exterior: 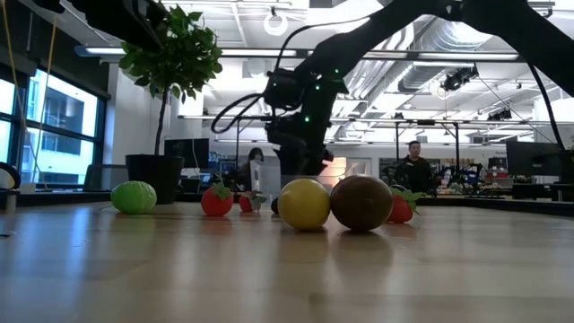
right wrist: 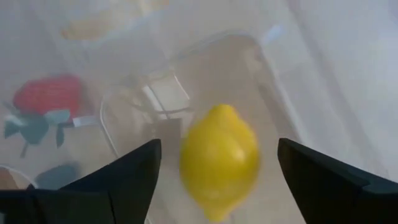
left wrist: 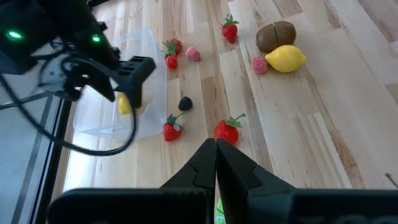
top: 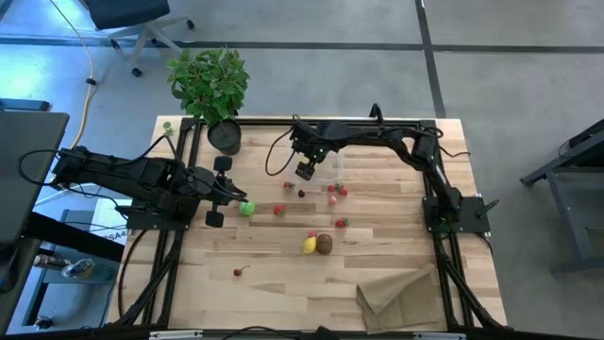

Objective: Pick and placing Produce into tupperware
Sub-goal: Put the right lemon into the transparent bin, then put the bottom right strawberry into the transparent bin

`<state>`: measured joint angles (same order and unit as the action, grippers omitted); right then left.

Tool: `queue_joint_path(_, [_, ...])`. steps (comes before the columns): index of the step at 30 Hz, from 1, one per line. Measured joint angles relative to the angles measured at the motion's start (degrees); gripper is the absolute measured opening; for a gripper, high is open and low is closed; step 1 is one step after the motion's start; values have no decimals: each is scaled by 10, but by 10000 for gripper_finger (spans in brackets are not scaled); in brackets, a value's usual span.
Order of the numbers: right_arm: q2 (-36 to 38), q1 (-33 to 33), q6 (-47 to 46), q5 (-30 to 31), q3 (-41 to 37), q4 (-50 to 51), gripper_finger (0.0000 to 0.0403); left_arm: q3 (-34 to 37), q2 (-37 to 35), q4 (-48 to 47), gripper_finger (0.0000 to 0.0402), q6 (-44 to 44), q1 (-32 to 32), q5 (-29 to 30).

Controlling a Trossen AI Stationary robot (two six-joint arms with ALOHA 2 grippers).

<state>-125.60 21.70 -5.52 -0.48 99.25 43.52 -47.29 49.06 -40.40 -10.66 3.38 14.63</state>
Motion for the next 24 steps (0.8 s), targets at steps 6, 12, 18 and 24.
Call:
queue_joint_path(6, [0, 9, -16, 10, 89, 110, 317, 0, 0, 0, 3, 0, 0, 0])
queue_joint_path(12, [0, 4, -62, -34, 213, 310, 317, 0, 0, 0, 3, 0, 0, 0])
queue_joint_path(18, [0, -41, -119, -35, 341, 462, 317, 0, 0, 0, 3, 0, 0, 0])
queue_joint_path(24, [65, -136, -237, 43, 318, 466, 317, 0, 0, 0, 3, 0, 0, 0])
